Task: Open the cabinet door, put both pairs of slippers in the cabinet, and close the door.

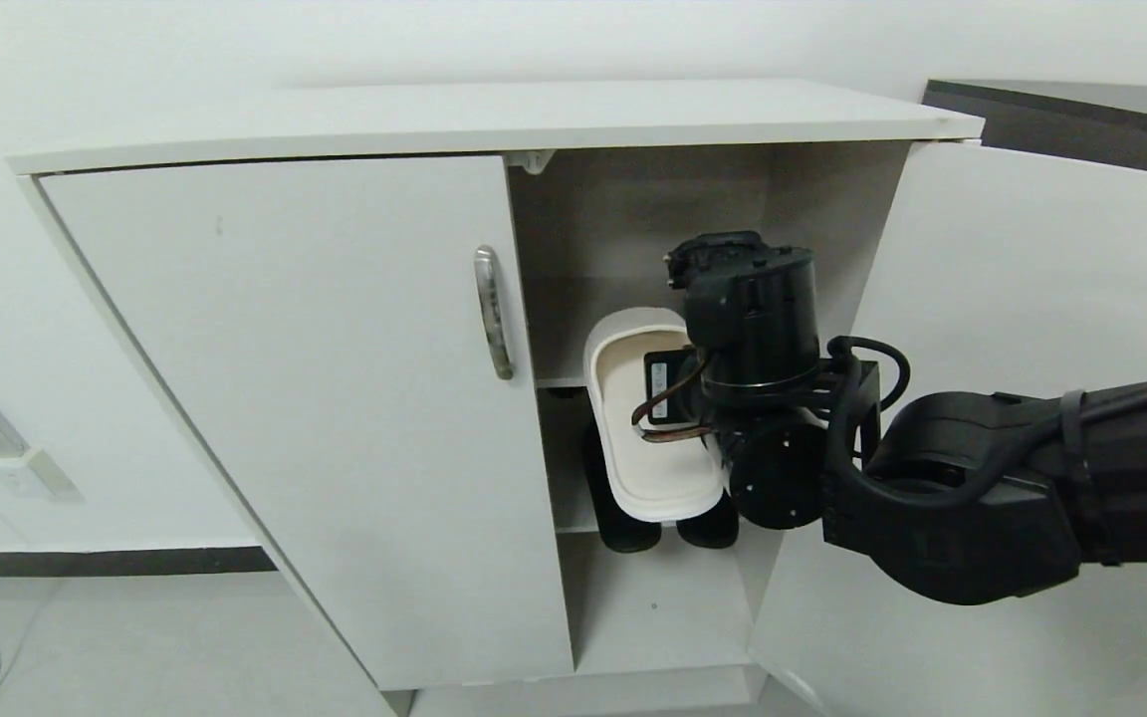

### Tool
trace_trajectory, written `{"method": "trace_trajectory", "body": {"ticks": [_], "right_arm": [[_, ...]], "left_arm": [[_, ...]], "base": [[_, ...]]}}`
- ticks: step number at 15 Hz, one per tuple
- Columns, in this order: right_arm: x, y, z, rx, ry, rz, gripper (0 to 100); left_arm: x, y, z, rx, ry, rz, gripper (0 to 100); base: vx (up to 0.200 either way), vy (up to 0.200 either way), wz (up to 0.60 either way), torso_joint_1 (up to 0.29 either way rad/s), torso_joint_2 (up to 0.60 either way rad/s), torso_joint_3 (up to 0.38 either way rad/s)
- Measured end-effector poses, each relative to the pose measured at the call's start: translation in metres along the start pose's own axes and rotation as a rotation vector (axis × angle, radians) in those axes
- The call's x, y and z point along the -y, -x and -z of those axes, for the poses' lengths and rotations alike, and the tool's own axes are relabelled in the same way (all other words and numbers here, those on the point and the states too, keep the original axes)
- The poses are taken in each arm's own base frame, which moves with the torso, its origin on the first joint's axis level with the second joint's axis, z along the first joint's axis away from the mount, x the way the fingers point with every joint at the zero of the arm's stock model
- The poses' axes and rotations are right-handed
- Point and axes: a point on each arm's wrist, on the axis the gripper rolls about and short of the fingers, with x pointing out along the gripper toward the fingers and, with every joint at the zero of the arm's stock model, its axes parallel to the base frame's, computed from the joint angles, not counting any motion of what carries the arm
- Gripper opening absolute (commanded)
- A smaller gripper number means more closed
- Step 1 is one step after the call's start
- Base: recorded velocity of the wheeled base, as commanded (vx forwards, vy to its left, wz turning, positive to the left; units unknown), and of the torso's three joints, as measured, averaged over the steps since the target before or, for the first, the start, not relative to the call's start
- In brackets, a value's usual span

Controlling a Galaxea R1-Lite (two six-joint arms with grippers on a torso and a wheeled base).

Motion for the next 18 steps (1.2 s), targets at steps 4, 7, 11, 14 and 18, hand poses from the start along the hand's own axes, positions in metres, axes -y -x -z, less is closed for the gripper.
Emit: {"method": "trace_trajectory", "body": {"ticks": [4,7,11,14,18], "right_arm": [[0.000,0.000,0.000,-0.001,-0.002,-0.003,0],[-0.001,-0.003,-0.003,0.000,-0.007,-0.027,0],[-0.003,-0.019,-0.012,0.011,-0.030,-0.010,0],[-0.006,-0.031,-0.016,-0.004,-0.053,0.008,0],[-0.008,-0.053,-0.024,-0.031,-0.085,0.015,0]], "left_arm": [[0.000,0.000,0.000,0.000,-0.005,0.000,0],[0.000,0.000,0.000,0.000,-0.003,0.001,0],[0.000,0.000,0.000,0.000,-0.001,0.000,0],[0.000,0.000,0.000,0.000,-0.001,0.000,0],[0.000,0.000,0.000,-0.001,0.000,0.000,0]], "base": [[0.150,0.000,0.00,0.002,0.00,0.003],[0.000,0.000,0.00,0.000,0.00,0.000],[0.000,0.000,0.00,0.000,0.00,0.000],[0.000,0.000,0.00,0.000,0.00,0.000],[0.000,0.000,0.00,0.000,0.00,0.000]]}}
